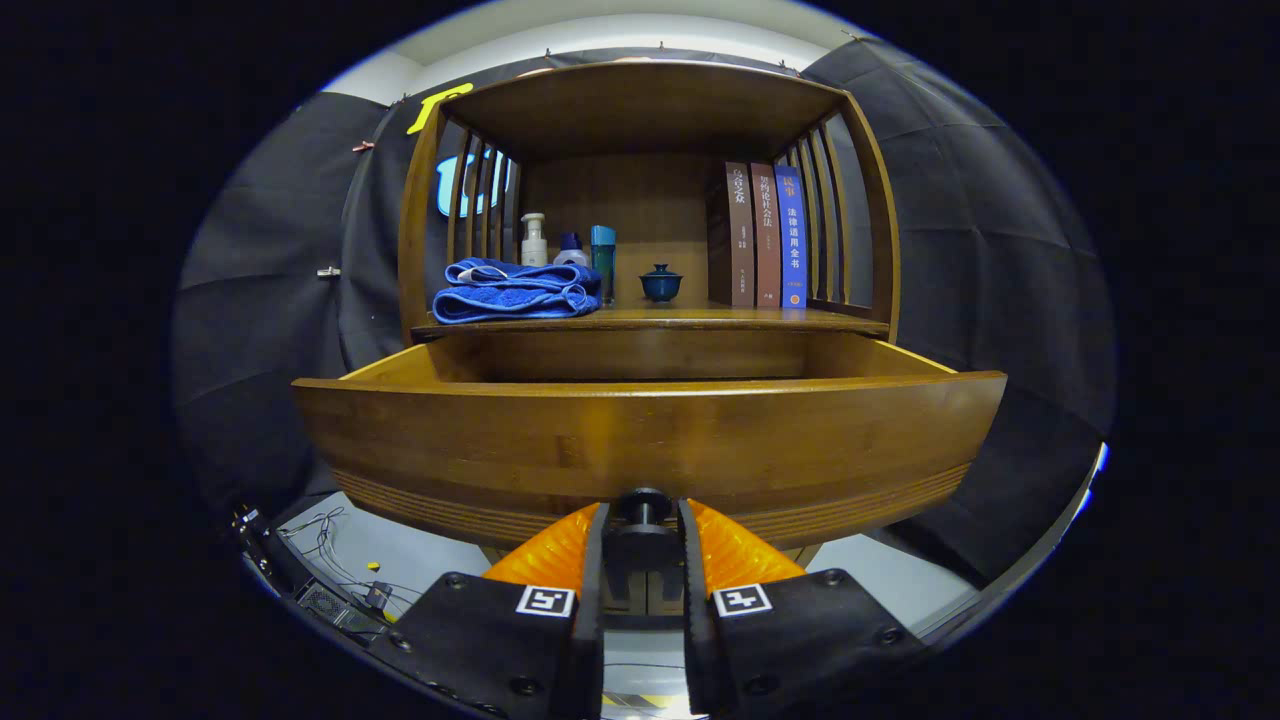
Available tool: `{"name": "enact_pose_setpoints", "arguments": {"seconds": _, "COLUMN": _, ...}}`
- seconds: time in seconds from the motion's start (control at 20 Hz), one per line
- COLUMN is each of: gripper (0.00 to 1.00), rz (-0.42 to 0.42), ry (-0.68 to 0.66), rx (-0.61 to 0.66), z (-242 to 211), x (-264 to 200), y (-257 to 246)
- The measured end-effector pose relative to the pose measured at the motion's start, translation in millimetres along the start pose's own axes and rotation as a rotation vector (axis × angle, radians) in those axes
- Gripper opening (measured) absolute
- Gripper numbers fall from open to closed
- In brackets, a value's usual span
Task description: Pull open the drawer, take out the items inside it, and place them on the countertop above the cabinet.
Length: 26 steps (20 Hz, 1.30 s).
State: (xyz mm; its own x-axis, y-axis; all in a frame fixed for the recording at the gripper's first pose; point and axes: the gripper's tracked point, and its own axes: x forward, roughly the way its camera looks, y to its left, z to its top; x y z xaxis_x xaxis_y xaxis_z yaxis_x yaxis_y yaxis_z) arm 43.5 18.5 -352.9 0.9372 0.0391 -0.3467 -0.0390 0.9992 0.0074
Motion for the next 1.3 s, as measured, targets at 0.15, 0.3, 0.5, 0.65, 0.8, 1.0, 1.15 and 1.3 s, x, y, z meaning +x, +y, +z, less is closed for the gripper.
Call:
{"name": "enact_pose_setpoints", "arguments": {"seconds": 0.15, "gripper": 0.36, "rz": -0.002, "ry": 0.002, "rx": 0.001, "z": 0, "x": 0, "y": 0}}
{"name": "enact_pose_setpoints", "arguments": {"seconds": 0.3, "gripper": 0.36, "rz": 0.002, "ry": 0.003, "rx": -0.012, "z": -1, "x": -1, "y": 1}}
{"name": "enact_pose_setpoints", "arguments": {"seconds": 0.5, "gripper": 0.38, "rz": 0.006, "ry": 0.012, "rx": -0.027, "z": -2, "x": 1, "y": 1}}
{"name": "enact_pose_setpoints", "arguments": {"seconds": 0.65, "gripper": 0.59, "rz": 0.043, "ry": 0.044, "rx": -0.036, "z": -4, "x": -3, "y": 7}}
{"name": "enact_pose_setpoints", "arguments": {"seconds": 0.8, "gripper": 1.00, "rz": 0.053, "ry": 0.037, "rx": -0.013, "z": 14, "x": -25, "y": 5}}
{"name": "enact_pose_setpoints", "arguments": {"seconds": 1.0, "gripper": 1.00, "rz": 0.101, "ry": 0.022, "rx": 0.028, "z": 69, "x": -40, "y": 4}}
{"name": "enact_pose_setpoints", "arguments": {"seconds": 1.15, "gripper": 1.00, "rz": 0.198, "ry": -0.002, "rx": 0.101, "z": 133, "x": -35, "y": 13}}
{"name": "enact_pose_setpoints", "arguments": {"seconds": 1.3, "gripper": 0.99, "rz": 0.222, "ry": 0.035, "rx": 0.093, "z": 179, "x": -7, "y": 9}}
